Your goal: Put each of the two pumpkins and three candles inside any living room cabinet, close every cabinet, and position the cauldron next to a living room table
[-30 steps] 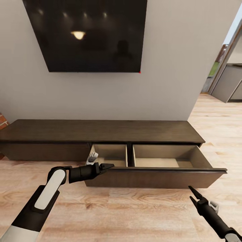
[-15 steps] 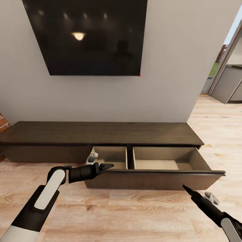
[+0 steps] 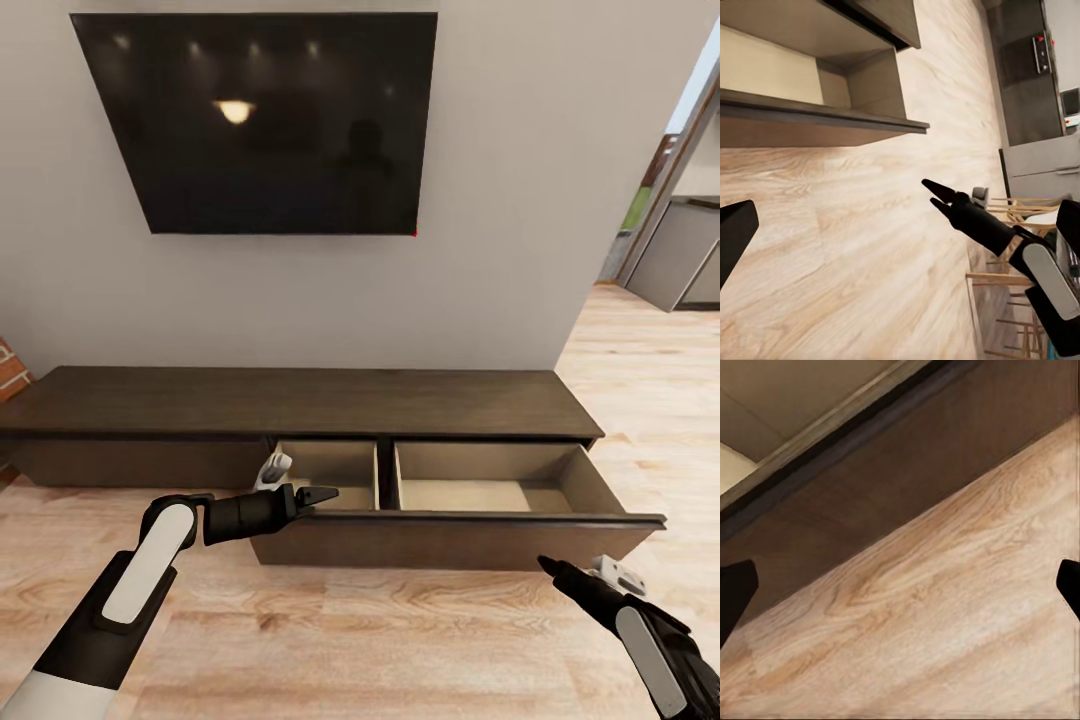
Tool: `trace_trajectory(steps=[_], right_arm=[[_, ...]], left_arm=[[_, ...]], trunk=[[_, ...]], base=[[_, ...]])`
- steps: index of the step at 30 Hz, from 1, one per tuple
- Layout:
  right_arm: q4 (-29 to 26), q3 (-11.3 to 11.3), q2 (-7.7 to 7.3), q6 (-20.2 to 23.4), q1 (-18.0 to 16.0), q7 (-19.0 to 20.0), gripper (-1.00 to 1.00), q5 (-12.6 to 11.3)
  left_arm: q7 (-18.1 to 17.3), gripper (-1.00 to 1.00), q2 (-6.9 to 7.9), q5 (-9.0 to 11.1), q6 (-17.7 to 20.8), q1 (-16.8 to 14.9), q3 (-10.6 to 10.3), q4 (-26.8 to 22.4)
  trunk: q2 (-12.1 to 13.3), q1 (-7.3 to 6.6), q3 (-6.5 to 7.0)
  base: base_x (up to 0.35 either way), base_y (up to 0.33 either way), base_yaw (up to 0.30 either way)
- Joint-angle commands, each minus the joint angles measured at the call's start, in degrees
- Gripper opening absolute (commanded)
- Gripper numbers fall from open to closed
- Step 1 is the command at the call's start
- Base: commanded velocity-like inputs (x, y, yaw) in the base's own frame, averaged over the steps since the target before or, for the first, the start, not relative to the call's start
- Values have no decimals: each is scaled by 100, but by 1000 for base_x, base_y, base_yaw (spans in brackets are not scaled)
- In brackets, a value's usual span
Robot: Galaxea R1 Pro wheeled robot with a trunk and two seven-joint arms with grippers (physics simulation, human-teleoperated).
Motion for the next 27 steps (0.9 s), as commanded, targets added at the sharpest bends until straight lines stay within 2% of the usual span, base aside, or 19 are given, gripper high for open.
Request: trace_trajectory(steps=[1, 8, 14, 19, 23, 26, 27], right_arm=[[-99, 65, 3, 197, 1, -168, 100, -54], [-294, 203, 4, 845, 4, -379, 100, -53], [-346, 223, 9, 1262, -1, -413, 100, -95], [-347, 225, 10, 1451, -3, -417, 100, -129], [-341, 225, 10, 1486, -4, -418, 100, -134], [-340, 231, 13, 1497, -4, -418, 100, -136], [-339, 236, 25, 1499, -4, -418, 100, -133]], left_arm=[[-54, 100, 5, -64, 8, -4, -3, 0], [-37, 100, 11, -87, 8, -10, -3, 6], [268, 100, 19, -98, 8, -12, -3, 12], [659, 100, 80, -102, 8, -12, -3, 16], [1049, 100, 247, -103, 8, -12, -3, 30], [1479, 100, 332, -103, 8, -14, -28, 47], [1762, 100, 353, -103, 8, -16, -75, 46]], trunk=[[39, -23, 14], [320, -177, 139], [561, -309, 247], [761, -418, 337], [922, -506, 409], [1042, -572, 459], [1082, -594, 476]], base=[[0, 0, 0], [0, 0, -3], [0, 0, -182], [0, 0, -270], [0, 0, -283], [0, 0, -283], [0, 0, -282]])
